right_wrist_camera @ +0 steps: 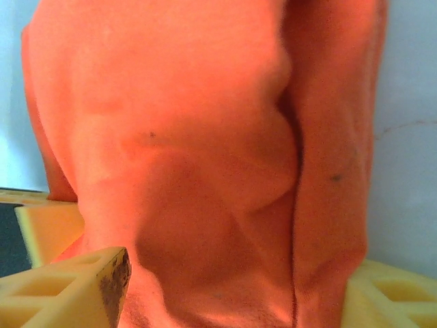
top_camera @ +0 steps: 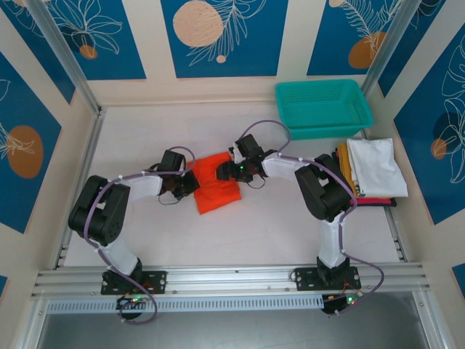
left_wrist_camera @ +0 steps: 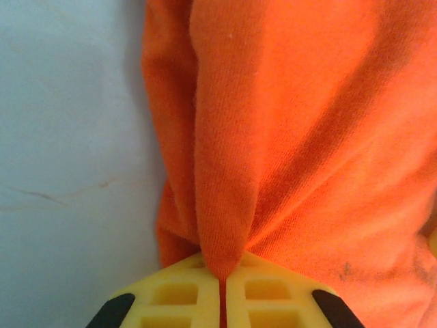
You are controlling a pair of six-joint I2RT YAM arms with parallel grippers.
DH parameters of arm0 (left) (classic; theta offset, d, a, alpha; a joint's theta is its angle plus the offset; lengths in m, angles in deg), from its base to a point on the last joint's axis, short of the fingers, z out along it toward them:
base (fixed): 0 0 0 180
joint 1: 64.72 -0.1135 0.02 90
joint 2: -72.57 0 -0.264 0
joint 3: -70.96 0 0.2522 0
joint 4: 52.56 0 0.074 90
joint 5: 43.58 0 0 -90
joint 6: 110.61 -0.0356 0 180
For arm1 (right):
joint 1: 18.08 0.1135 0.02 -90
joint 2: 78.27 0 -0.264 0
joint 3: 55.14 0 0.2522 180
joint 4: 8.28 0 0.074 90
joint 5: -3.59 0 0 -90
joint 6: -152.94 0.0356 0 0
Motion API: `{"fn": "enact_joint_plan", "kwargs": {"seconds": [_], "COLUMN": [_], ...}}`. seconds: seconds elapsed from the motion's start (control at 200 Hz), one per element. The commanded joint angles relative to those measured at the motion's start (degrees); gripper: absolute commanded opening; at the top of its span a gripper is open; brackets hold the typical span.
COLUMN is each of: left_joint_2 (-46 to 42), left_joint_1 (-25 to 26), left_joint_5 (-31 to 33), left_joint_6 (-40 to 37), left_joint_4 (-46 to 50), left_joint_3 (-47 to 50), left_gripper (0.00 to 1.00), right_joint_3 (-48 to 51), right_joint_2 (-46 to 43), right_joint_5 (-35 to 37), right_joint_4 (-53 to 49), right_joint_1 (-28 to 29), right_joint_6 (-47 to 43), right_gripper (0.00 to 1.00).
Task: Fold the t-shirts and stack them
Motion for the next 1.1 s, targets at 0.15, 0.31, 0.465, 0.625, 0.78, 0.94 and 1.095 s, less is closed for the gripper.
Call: {"fn": "enact_joint_plan", "kwargs": {"seconds": [0.15,0.31,0.465,0.625,0.78,0.94,1.095], "left_joint_2": [3.6,4.1,3.4,2.0,-2.8,-9.0,-11.0], "left_joint_1": [0.3,0.3,0.3,0.3,0.4,0.3,0.8], "left_joint_5": [-0.6,-1.0,-0.8,-0.4,1.7,8.1,8.3], "left_joint_6": [-0.3,-0.3,-0.5,-0.5,-1.8,-6.7,-14.3], "left_joint_4": [-0.9,-1.3,-1.3,-1.9,-0.1,4.0,3.6], "left_joint_3": [1.5,1.5,1.8,2.5,2.5,2.4,1.6], "left_gripper": [0.05,0.05,0.05,0.24,0.58,0.82,0.91], "right_joint_3": [-0.5,-1.9,-2.9,-4.6,-5.5,-5.5,-2.1], "right_joint_2": [2.6,5.0,5.4,5.6,3.7,-0.5,-6.4], "right_joint_5": [-7.5,-9.2,-7.6,-6.4,-2.3,7.9,11.4], "right_joint_4": [3.5,3.0,1.3,-1.6,-6.4,-14.4,-18.1], "right_joint_1": [1.8,1.8,1.6,1.6,1.5,1.1,-1.8], "right_joint_6": [0.7,1.4,1.7,-0.6,-6.8,-16.9,-26.6], "right_gripper": [0.71,0.66,0.47,0.00,0.00,0.00,0.00]}}
